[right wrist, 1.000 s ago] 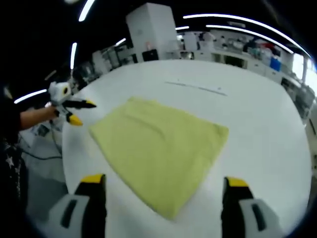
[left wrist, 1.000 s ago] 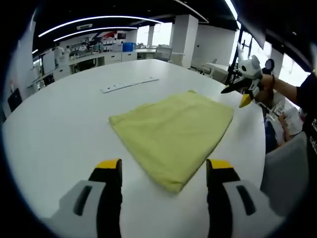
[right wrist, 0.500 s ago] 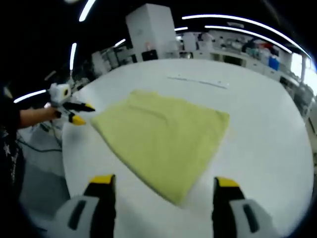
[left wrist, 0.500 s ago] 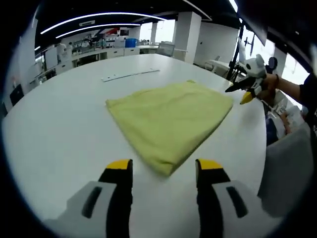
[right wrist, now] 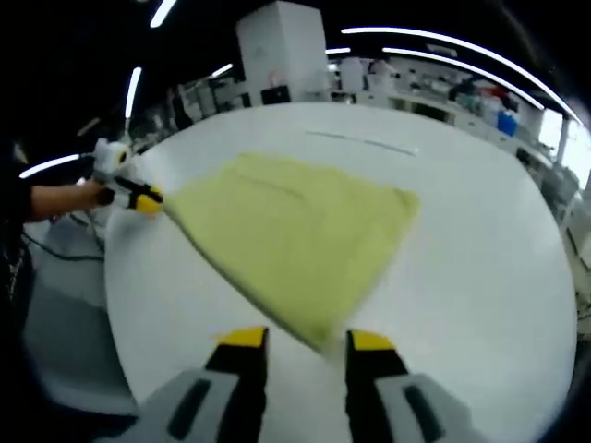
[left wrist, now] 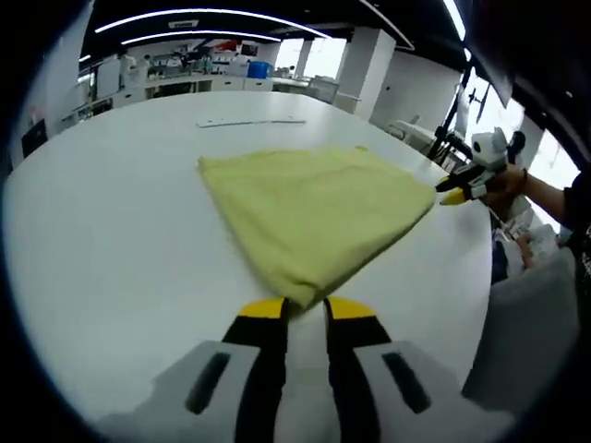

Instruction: Fold the garment on the visible template until the final outline fits inside the template.

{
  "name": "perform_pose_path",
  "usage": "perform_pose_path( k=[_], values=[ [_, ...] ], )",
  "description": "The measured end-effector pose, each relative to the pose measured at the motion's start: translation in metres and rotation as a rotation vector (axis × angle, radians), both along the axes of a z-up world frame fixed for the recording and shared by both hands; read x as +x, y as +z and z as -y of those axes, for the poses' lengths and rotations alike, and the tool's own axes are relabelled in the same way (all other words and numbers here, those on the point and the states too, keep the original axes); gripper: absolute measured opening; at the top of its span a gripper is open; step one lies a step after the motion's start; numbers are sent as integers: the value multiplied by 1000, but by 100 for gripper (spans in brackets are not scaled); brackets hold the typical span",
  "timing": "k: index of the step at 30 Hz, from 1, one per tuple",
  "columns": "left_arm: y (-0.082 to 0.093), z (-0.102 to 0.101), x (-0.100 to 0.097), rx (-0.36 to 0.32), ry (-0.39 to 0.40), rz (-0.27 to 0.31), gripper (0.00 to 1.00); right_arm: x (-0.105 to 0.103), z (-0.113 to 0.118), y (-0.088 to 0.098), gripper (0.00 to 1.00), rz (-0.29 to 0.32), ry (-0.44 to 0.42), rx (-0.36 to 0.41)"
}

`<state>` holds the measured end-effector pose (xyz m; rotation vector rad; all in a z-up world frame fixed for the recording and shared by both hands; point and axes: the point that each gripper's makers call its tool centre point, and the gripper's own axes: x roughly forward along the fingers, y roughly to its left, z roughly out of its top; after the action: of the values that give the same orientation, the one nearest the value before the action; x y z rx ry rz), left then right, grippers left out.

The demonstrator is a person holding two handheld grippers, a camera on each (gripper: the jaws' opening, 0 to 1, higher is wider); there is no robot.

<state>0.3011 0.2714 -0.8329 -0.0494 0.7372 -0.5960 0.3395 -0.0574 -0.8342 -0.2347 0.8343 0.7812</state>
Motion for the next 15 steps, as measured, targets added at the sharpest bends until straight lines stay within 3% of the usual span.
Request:
perform_pose_path(
  k=[11,15],
  values=[
    [1,-1,7,5,-8,23,4,10,5,3,0,16,-35,40],
    [2,-2,8,25,-26,45,1,11,4,4,0,18,-34,44]
  ],
)
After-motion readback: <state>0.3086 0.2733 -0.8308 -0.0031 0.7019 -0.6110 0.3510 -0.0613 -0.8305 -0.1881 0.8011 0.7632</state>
